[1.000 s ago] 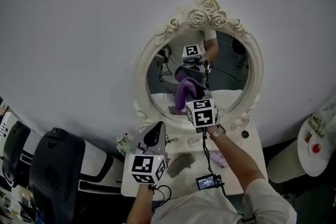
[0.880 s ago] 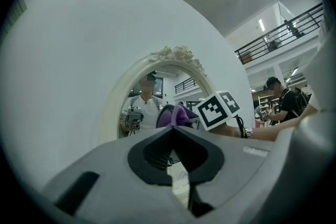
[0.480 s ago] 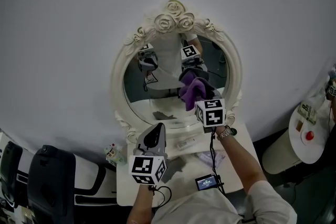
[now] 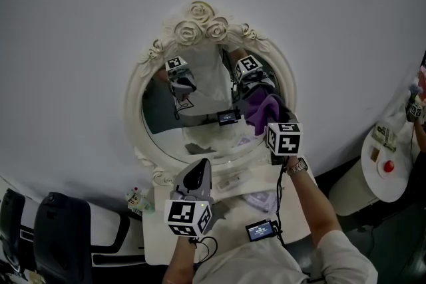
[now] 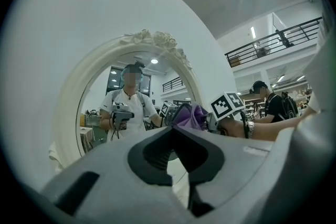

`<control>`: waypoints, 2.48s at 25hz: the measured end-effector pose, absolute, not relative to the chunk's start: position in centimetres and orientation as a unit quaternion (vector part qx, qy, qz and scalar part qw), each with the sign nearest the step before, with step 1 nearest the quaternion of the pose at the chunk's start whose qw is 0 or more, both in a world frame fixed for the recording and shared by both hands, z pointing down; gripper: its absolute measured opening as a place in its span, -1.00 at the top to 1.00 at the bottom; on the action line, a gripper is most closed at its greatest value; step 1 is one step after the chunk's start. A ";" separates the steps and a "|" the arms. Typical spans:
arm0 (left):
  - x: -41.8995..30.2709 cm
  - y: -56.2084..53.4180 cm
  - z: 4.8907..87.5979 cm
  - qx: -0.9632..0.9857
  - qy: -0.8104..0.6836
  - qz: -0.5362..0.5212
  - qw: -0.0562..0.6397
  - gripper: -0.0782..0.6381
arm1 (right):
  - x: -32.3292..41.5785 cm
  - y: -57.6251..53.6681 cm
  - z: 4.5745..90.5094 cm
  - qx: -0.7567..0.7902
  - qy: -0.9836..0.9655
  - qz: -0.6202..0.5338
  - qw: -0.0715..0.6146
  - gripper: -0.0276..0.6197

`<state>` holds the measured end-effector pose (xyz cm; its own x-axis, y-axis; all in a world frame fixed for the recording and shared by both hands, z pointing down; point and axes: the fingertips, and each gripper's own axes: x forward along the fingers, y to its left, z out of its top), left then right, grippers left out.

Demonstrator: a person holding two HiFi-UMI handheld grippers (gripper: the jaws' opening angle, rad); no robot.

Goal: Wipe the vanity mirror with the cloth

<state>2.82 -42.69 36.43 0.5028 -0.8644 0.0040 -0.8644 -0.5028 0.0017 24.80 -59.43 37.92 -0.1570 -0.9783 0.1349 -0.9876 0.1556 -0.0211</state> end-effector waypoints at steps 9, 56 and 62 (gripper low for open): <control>0.3 -41.9 37.5 0.855 -0.518 0.009 0.008 0.78 | 22.2 -58.3 38.5 0.670 -0.740 0.038 0.038 0.73; 3.4 -40.9 40.9 0.871 -0.489 0.020 0.045 0.78 | 22.4 -58.6 48.2 0.670 -0.724 0.082 0.143 0.71; 5.0 -41.1 40.6 0.878 -0.477 0.017 0.042 0.77 | 25.2 -59.0 48.5 0.678 -0.716 0.102 0.135 0.71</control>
